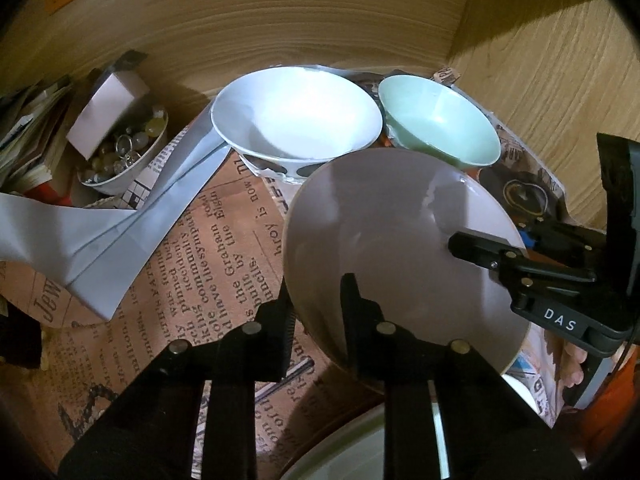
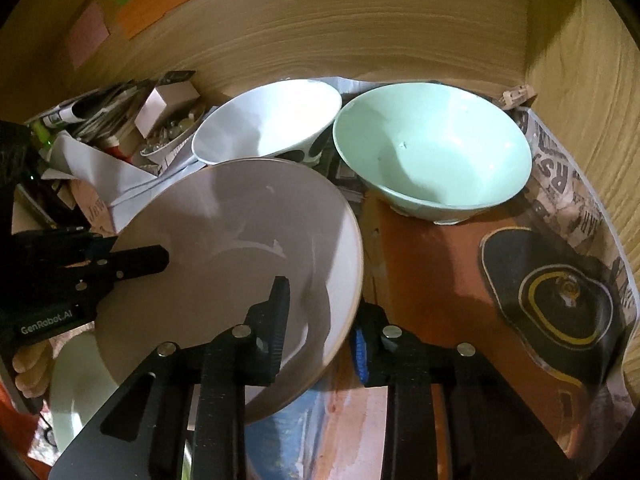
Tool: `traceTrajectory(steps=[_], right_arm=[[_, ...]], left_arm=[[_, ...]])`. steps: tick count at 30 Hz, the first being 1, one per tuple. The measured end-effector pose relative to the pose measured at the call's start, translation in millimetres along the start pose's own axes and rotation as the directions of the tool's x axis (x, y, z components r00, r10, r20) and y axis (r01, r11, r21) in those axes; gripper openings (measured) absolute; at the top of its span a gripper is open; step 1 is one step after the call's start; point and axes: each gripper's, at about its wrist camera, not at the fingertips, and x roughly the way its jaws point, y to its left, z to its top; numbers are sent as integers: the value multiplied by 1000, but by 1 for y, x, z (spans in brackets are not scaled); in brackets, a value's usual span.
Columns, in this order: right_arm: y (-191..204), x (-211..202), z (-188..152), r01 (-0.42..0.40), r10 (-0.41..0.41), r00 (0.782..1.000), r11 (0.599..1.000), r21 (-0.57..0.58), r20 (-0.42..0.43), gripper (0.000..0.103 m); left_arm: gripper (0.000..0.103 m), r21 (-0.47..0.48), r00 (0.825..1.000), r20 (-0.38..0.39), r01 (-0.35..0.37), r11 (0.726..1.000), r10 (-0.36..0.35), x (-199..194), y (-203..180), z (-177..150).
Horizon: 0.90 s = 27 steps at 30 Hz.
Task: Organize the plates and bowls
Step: 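Grasp the mauve-grey bowl rim with the left tool and lift it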
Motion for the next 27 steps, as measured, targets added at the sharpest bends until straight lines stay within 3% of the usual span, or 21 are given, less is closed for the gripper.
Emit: traceTrajectory(steps=[10,27], right_arm=[[1,-17,-1,-16,14,999,999,30,37,25],[46,-66,-6,-10,16,989,999,-45,148,25]], left_arm=[[21,-19,1000,23,-9,1000,9,-14,-4,-1],[21,-47,983,182,-28,998,36,-86,3,-26]])
